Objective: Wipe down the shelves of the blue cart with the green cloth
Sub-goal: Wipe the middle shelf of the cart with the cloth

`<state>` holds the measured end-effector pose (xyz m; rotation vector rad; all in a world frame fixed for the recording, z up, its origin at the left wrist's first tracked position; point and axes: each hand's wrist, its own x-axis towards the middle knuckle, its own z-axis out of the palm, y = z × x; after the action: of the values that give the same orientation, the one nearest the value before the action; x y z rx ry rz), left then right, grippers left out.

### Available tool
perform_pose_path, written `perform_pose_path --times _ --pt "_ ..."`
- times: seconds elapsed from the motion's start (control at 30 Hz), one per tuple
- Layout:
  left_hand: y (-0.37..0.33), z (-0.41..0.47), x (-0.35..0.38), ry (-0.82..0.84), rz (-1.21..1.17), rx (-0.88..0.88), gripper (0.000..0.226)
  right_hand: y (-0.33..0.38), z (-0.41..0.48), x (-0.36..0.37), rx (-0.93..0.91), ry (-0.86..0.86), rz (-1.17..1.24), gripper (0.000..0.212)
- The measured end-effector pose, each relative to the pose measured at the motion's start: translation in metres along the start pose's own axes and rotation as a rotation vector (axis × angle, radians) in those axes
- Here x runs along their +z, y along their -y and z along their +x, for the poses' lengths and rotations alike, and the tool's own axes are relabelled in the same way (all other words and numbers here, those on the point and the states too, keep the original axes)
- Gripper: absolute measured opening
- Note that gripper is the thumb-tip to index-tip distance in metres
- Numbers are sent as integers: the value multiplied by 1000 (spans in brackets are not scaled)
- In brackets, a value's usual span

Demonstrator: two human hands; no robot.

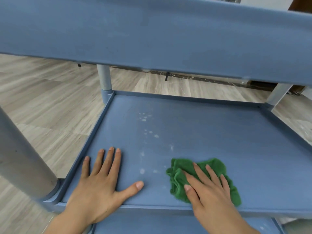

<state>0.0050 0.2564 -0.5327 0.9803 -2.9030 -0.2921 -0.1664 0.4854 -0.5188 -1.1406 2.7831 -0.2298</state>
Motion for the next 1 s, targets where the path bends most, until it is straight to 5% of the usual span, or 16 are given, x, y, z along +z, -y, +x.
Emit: perform_pose_path --times 0.17,0.37,0.5,0.73,1.0 --pt "-3 -2 -3 3 -2 -1 109 9 100 1 0 -7 35 40" --pt "-10 6 -7 -29 58 -36 121 25 244 0 51 -12 109 45" --pt "-12 6 -13 -49 87 18 108 33 305 -10 68 -19 124 45" --pt "-10 7 3 -214 210 6 74 32 361 -22 70 -26 148 47" --pt "-10 7 -7 -138 117 -5 97 28 343 -8 24 -28 118 49"
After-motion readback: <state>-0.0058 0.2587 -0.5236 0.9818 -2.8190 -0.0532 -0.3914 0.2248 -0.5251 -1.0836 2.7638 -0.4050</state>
